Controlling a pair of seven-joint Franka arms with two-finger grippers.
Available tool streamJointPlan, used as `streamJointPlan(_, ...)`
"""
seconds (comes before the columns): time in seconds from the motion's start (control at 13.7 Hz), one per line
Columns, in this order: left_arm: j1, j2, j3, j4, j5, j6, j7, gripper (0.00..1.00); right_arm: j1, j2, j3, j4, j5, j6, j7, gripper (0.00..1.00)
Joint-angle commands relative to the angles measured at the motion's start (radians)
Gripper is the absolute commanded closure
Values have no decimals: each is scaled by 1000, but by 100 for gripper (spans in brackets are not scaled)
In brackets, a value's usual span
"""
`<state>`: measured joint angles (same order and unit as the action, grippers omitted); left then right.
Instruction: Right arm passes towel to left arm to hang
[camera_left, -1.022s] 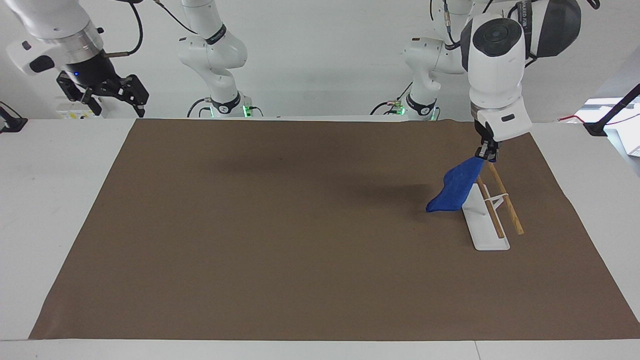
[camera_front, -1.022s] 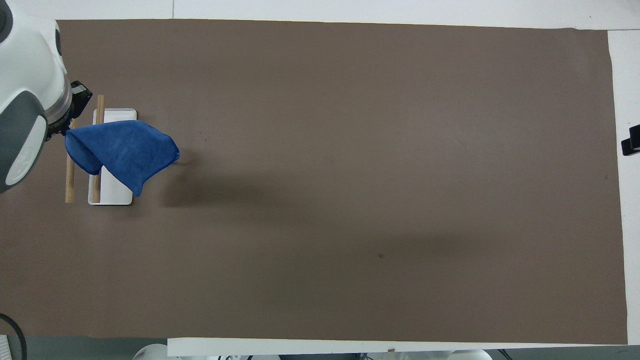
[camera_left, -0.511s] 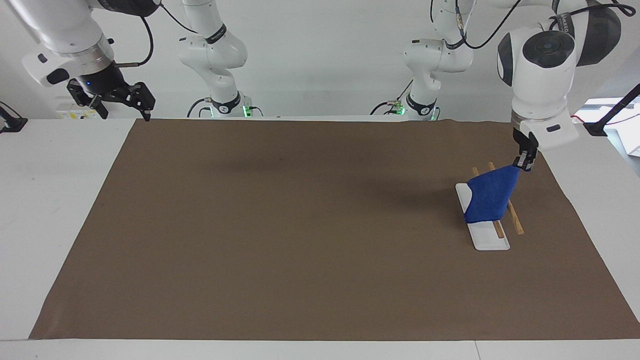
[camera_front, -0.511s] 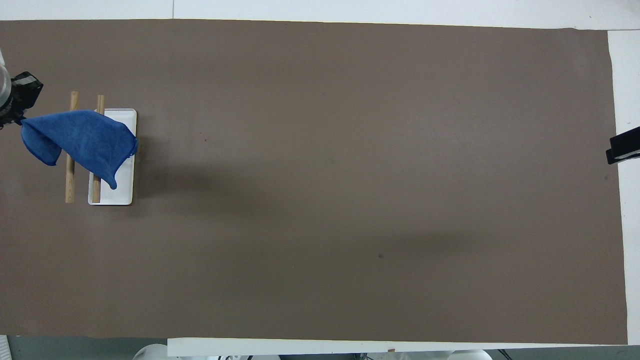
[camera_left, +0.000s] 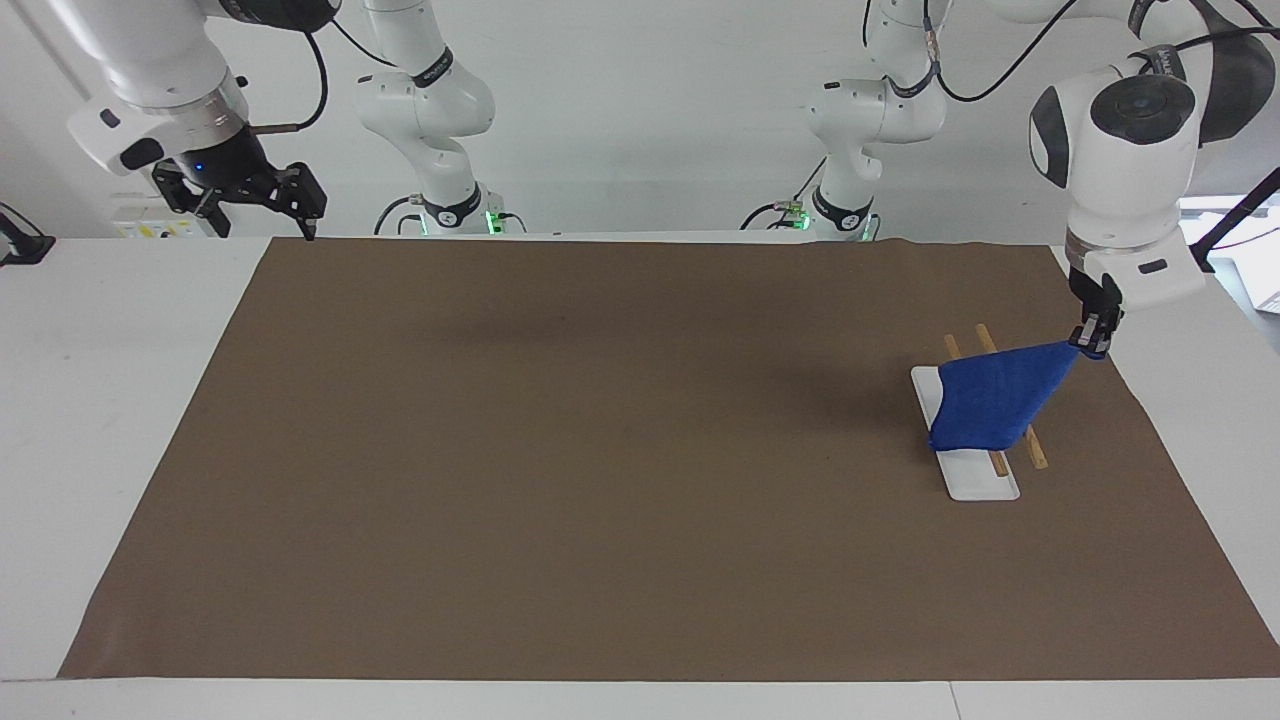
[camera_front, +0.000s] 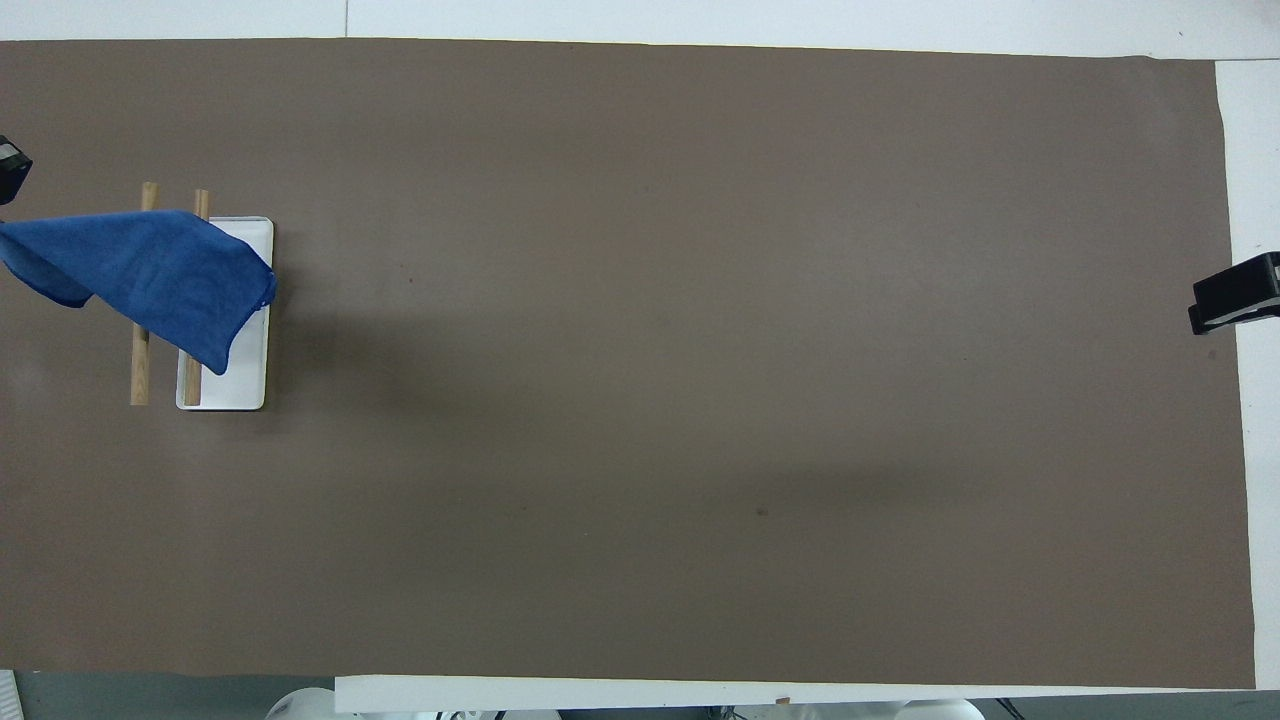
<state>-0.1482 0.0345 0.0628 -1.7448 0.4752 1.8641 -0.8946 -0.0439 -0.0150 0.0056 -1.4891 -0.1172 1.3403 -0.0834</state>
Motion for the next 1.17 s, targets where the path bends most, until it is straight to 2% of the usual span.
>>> streamJointPlan(0.0, 36, -54, -8, -94, 22, 101, 34, 100, -16, -9, 4, -17, 16, -1, -16, 0)
streamJointPlan(0.29, 119, -105, -8, -261, 23, 303, 60, 100, -11, -13, 4, -20, 16, -9, -15, 0)
streamJointPlan(0.44, 124, -104, -8, -303, 25, 345, 60, 100, -8, -13, 4, -20, 17, -9, -15, 0)
streamJointPlan(0.66, 151, -103, -8, -395, 95, 415, 62, 100, -1, -13, 5, -20, 16, -9, -13, 0)
streamJointPlan(1.02, 261, -108, -9, -487, 118, 518, 128, 99, -7, -25, 4, -46, 30, -7, -15, 0)
streamJointPlan(1.09, 265, -108, -9, -483, 118, 521, 156, 75, -5, -25, 4, -46, 33, -6, -15, 0)
